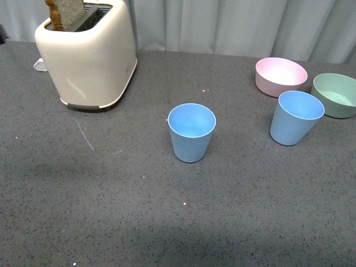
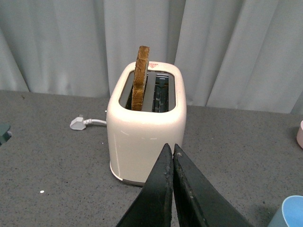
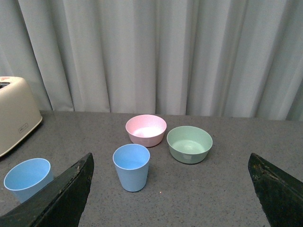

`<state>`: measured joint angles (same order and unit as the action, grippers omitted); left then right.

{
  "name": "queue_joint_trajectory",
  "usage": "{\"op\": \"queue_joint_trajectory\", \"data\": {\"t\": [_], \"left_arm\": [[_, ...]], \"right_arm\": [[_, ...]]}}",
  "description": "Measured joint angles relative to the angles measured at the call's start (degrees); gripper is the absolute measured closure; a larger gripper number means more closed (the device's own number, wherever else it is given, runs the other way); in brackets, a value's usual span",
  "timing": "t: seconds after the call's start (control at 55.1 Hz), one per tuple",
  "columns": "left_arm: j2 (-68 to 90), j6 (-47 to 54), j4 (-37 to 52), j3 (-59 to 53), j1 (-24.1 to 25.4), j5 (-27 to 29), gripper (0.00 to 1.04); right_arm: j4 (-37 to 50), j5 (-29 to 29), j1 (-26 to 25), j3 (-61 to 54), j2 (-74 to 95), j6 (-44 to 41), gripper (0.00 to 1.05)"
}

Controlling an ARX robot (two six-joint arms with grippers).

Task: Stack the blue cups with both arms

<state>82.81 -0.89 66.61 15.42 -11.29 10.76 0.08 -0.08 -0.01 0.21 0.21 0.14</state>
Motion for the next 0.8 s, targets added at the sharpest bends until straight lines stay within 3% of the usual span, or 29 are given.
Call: {"op": "queue_joint_trajectory", "data": {"t": [0.453,0.526,0.798], "left_arm": [[-24.63,0.39,-12.96,-11.72,6.56,-6.27,1.01],[-27.45,0.46,-15.08,-12.37,9.16,-9.88,1.01],[-40.65,0.46,-26.08,-14.27,11.13,-10.73,1.01]], "right_arm": [[0.02,-0.02,0.00,0.00,0.00,0.00,0.10],[0.00,-0.02,0.00,0.00,0.00,0.00,0.10],[0.00,0.00,0.00,0.00,0.00,0.00,0.10]]}}
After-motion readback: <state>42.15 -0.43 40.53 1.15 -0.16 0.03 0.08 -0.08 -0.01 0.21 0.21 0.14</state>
